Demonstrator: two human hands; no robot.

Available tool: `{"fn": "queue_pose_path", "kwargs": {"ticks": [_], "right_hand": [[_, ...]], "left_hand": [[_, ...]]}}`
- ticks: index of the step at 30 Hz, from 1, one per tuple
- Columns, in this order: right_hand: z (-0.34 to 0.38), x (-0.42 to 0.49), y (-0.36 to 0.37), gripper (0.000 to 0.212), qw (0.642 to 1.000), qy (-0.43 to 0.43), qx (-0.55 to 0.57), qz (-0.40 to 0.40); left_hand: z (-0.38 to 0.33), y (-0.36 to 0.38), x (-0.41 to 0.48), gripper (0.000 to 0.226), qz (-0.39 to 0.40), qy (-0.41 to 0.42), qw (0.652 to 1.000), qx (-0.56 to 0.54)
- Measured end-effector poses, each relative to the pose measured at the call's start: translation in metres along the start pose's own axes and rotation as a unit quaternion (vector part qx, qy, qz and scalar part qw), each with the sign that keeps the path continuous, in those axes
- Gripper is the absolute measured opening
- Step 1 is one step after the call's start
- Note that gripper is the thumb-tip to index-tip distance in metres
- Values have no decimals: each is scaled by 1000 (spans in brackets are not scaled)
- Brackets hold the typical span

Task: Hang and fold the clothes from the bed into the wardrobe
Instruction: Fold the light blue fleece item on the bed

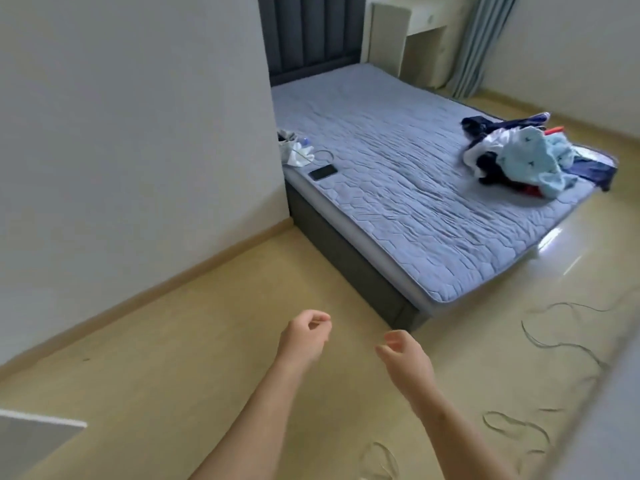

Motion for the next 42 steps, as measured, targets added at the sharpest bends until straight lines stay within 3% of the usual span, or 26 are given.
{"fn": "queue_pose_path", "kwargs": {"ticks": [12,20,27,37,42], "right_hand": [[-79,66,-148,25,986,76,124,-84],[-46,191,-274,23,977,73,146,-135],[-11,271,-383,23,966,66,176,-179],[-53,348,-519,19,948,88,225,-205],[-77,407,-616,18,951,81,227,-195]], "left_hand": [[-101,176,99,12,147,21,985,83],[-217,263,237,11,203,44,972,109],[-317,333,333,9,237,66,958,145],[-394,466,413,9,277,78,939,188],[-446,549,463,12,256,77,945,189]]}}
Point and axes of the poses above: each hand's wrist, its own x-axis towards the middle knuckle, its own y-axis out of the palm, z = x × y, the point moved 10 cm from there along x, towards the middle knuckle, and after that the axes turned 10 degrees about z, right-handed, at the moved point
